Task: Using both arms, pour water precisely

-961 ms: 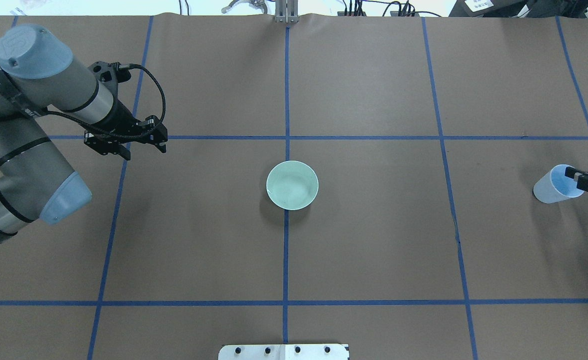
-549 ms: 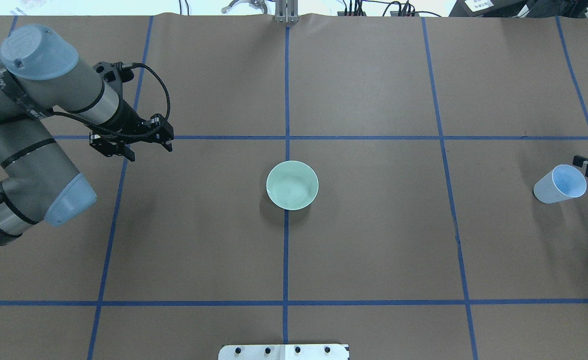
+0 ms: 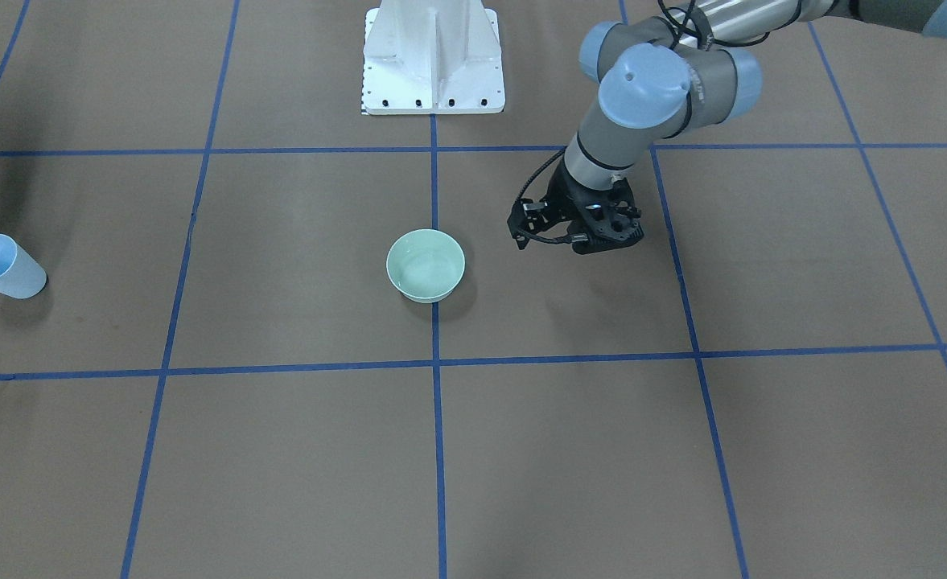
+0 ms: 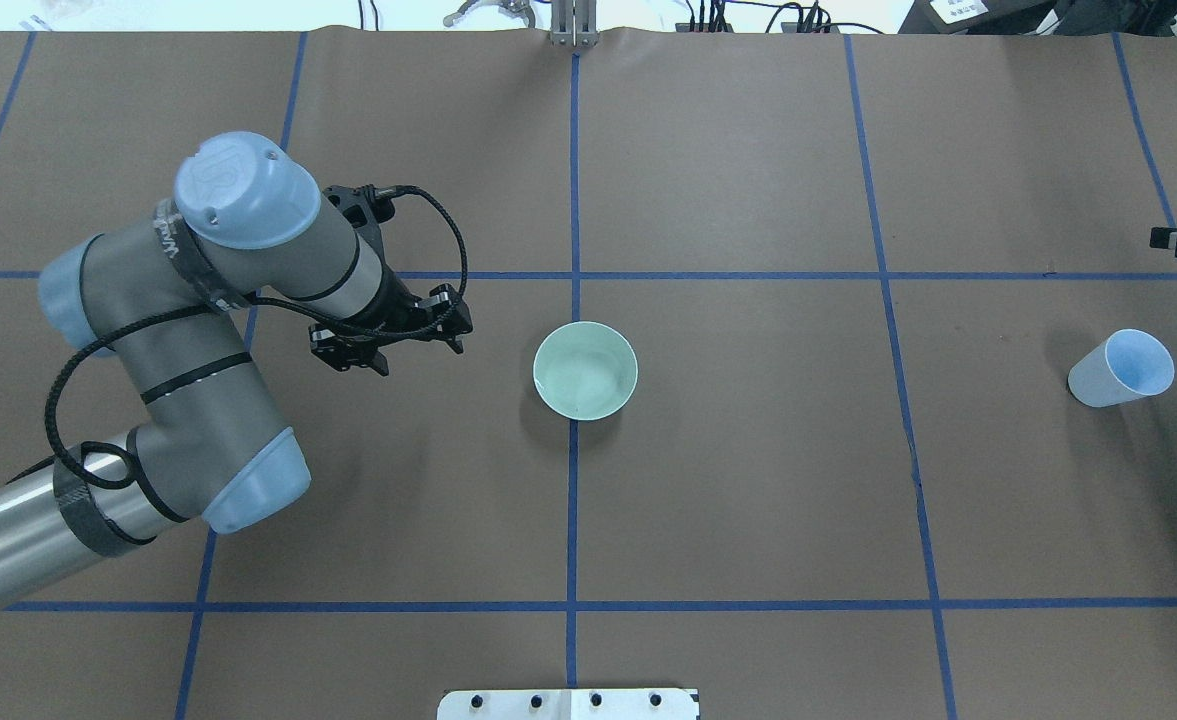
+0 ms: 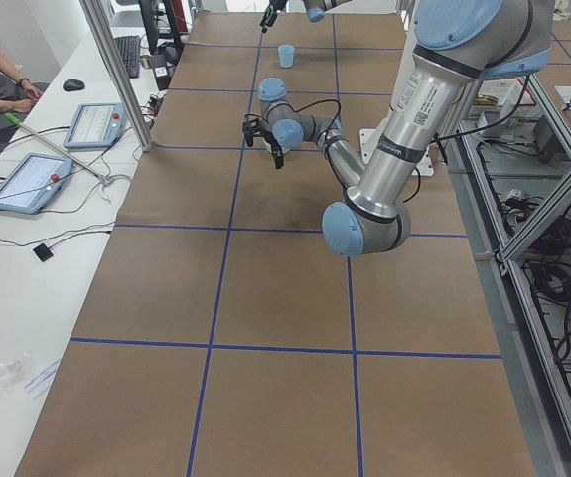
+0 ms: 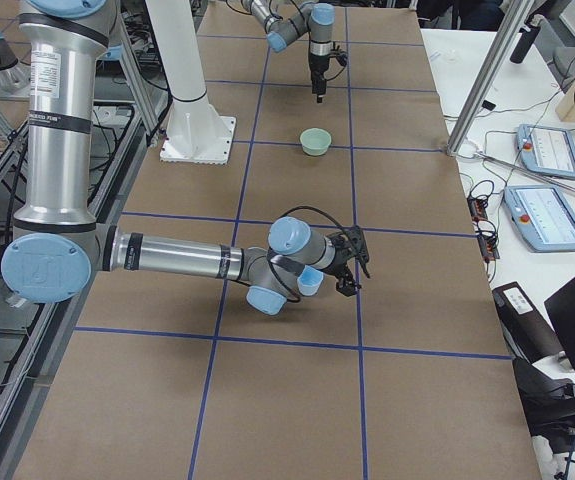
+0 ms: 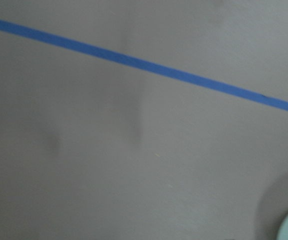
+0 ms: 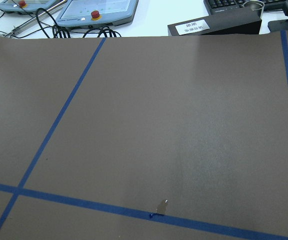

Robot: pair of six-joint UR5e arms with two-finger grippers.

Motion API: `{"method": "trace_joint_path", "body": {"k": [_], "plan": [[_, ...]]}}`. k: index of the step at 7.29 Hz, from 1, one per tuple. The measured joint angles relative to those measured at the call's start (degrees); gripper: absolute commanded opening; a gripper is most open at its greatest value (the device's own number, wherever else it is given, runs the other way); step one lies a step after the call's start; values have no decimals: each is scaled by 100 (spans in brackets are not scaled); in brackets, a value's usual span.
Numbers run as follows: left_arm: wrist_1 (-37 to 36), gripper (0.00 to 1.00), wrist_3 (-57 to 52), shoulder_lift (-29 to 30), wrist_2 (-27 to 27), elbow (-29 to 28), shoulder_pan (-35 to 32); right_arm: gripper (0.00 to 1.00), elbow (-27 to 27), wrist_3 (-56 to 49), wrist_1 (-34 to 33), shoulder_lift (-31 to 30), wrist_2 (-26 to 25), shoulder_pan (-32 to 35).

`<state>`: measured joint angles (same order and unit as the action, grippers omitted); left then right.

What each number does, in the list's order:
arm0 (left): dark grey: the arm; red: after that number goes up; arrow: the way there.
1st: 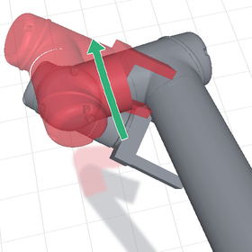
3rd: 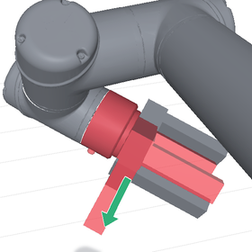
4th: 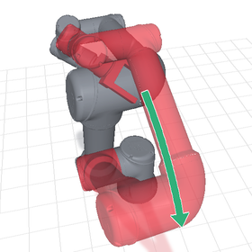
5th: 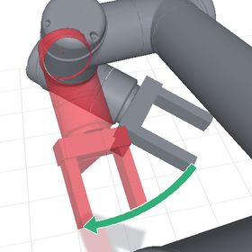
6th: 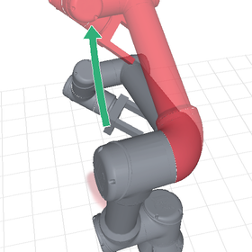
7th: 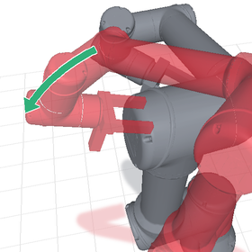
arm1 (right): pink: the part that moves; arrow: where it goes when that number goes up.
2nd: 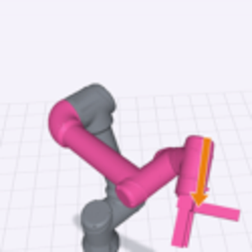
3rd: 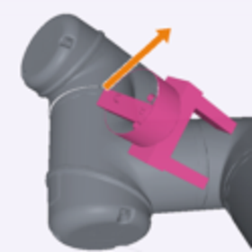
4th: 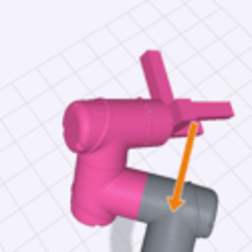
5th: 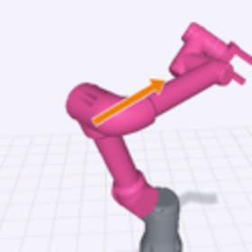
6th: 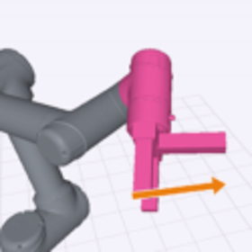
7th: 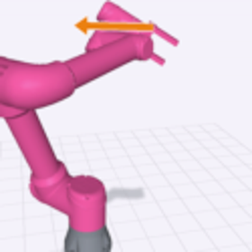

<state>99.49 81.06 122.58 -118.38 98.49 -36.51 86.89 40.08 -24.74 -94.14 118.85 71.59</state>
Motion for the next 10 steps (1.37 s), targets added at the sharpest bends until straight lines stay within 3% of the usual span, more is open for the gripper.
{"method": "trace_joint_path", "body": {"k": [3, 5, 9, 10], "plan": [[26, 87, 26, 699, 323, -683, 234, 100, 325, -2155, -2532, 543, 464, 632], [64, 83, 7, 1130, 371, -1224, 377, 100, 529, -2876, -3530, 544, 935, 935], [254, 59, 20, 1241, 375, -1538, 569, 100, 620, -3045, -3827, 197, 1818, 1147], [298, 38, 22, 1242, 374, -1568, 599, 100, 648, -3048, -3833, 73, 1944, 1112]]}}
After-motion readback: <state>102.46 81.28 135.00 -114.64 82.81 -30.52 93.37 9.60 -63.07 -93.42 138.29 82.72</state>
